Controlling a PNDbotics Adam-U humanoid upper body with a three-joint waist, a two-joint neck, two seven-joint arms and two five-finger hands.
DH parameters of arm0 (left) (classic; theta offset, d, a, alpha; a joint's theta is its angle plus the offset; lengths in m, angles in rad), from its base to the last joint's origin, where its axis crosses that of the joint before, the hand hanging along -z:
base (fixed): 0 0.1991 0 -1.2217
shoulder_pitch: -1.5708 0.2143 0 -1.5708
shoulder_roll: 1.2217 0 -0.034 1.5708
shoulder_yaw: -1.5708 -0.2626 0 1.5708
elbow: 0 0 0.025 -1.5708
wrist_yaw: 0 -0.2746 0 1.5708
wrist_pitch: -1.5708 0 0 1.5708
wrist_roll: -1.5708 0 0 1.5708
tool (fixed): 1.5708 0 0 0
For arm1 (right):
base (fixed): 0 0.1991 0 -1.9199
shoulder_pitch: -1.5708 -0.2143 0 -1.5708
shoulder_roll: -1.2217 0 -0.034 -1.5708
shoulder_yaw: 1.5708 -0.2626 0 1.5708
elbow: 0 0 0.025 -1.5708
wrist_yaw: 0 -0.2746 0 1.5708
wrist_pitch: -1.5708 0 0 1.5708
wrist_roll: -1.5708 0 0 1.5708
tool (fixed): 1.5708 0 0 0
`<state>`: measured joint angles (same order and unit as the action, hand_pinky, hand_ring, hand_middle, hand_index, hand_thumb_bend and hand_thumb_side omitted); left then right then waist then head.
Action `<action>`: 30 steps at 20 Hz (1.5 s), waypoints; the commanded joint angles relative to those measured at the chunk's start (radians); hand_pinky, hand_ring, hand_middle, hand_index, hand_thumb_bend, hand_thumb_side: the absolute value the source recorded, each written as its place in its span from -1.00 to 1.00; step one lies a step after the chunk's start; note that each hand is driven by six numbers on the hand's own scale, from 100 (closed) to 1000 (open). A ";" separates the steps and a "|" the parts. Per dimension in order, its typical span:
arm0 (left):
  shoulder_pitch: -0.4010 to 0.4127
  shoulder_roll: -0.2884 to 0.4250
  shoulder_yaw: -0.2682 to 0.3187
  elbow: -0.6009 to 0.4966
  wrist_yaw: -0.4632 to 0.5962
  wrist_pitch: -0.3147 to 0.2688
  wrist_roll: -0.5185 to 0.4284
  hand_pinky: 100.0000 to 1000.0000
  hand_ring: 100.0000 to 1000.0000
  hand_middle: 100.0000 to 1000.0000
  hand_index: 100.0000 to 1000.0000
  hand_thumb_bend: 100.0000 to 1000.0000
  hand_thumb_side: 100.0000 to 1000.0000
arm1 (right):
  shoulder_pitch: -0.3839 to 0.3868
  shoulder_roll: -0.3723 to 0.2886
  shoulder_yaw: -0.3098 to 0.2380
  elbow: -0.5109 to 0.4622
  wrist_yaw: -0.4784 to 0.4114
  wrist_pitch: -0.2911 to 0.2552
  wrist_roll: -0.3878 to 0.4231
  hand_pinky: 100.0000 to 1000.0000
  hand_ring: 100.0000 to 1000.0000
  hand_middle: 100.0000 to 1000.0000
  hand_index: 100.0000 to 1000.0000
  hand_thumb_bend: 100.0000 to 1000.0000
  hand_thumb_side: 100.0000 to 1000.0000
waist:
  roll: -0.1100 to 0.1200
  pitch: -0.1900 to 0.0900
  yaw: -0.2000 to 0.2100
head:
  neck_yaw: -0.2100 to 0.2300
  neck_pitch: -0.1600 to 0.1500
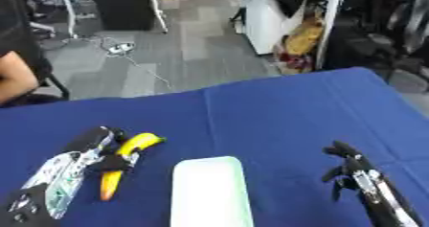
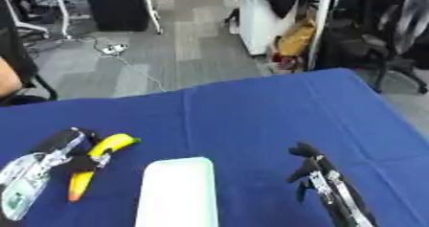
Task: Pick up objects on the table and place them in the box.
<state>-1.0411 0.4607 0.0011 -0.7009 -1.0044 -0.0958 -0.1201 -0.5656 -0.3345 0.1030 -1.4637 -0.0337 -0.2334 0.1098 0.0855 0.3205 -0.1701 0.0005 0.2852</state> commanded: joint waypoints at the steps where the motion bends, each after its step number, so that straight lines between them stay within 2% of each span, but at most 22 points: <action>1: -0.001 0.009 -0.032 -0.004 -0.078 -0.037 -0.064 -0.16 -0.19 -0.10 0.32 -0.95 -0.28 | -0.012 -0.016 -0.005 -0.026 0.004 0.001 -0.004 -0.52 0.01 0.63 0.91 -1.00 0.77 | -0.004 -0.016 0.003 | -0.004 0.011; 6: -0.006 0.010 -0.037 -0.021 -0.168 -0.098 -0.160 -0.14 -0.17 -0.09 0.30 -0.80 -0.32 | -0.005 -0.017 -0.006 -0.022 0.004 0.001 -0.005 -0.52 0.01 0.63 0.91 -1.00 0.77 | -0.004 -0.030 0.013 | -0.010 0.023; 10: -0.008 0.009 -0.041 -0.020 -0.195 -0.124 -0.197 -0.16 -0.19 -0.11 0.26 -0.75 -0.31 | 0.000 -0.019 -0.006 -0.019 0.004 0.001 -0.006 -0.52 0.01 0.63 0.91 -1.00 0.77 | -0.002 -0.041 0.021 | -0.014 0.031; 13: -0.008 0.009 -0.042 -0.018 -0.205 -0.132 -0.204 -0.26 -0.27 -0.18 0.18 -0.76 -0.34 | 0.002 -0.019 -0.007 -0.016 0.004 0.001 -0.006 -0.52 0.01 0.63 0.91 -1.00 0.77 | -0.001 -0.046 0.025 | -0.016 0.033; 15: -0.008 0.009 -0.043 -0.018 -0.210 -0.132 -0.202 -0.44 -0.41 -0.30 0.03 -0.80 -0.48 | 0.003 -0.019 -0.007 -0.016 0.004 0.001 -0.006 -0.52 0.01 0.63 0.91 -1.00 0.77 | -0.001 -0.049 0.027 | -0.017 0.033; 17: -0.007 0.011 -0.044 -0.023 -0.212 -0.131 -0.192 -0.84 -0.72 -0.60 -0.27 -0.90 -0.75 | 0.004 -0.019 -0.008 -0.015 0.004 0.001 -0.007 -0.52 0.01 0.63 0.91 -1.00 0.77 | 0.000 -0.051 0.029 | -0.019 0.033; 18: -0.007 0.013 -0.046 -0.032 -0.210 -0.131 -0.180 -1.00 -0.84 -0.74 -0.40 -1.00 -0.76 | 0.006 -0.019 -0.008 -0.014 0.005 0.002 -0.007 -0.52 0.01 0.63 0.91 -1.00 0.77 | 0.000 -0.052 0.029 | -0.021 0.034; 20: -0.007 0.020 -0.056 -0.060 -0.192 -0.143 -0.159 -1.00 -1.00 -0.93 -0.58 -1.00 -0.74 | 0.010 -0.020 -0.009 -0.011 0.005 0.002 -0.009 -0.52 0.01 0.63 0.91 -1.00 0.77 | 0.001 -0.057 0.032 | -0.025 0.037; 21: -0.008 0.027 -0.064 -0.082 -0.176 -0.155 -0.151 -1.00 -1.00 -0.99 -0.60 -1.00 -0.70 | 0.013 -0.021 -0.010 -0.010 0.005 0.003 -0.010 -0.52 0.01 0.63 0.91 -1.00 0.77 | 0.002 -0.060 0.036 | -0.027 0.039; 25: -0.013 0.057 -0.109 -0.181 -0.110 -0.199 -0.163 -1.00 -1.00 -1.00 -0.61 -1.00 -0.68 | 0.026 -0.022 -0.012 -0.002 0.005 0.004 -0.012 -0.52 0.01 0.63 0.91 -1.00 0.77 | 0.005 -0.081 0.057 | -0.036 0.046; 30: -0.007 0.067 -0.141 -0.231 -0.069 -0.212 -0.208 -1.00 -1.00 -1.00 -0.61 -1.00 -0.68 | 0.031 -0.021 -0.011 0.004 0.006 0.004 -0.012 -0.52 0.01 0.63 0.91 -1.00 0.78 | 0.006 -0.099 0.068 | -0.040 0.043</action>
<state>-1.0321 0.4894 -0.1353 -0.9035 -1.0871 -0.3038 -0.3174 -0.5292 -0.3381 0.0972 -1.4502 -0.0306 -0.2281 0.0993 0.0950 0.2469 -0.1041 -0.0272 0.3302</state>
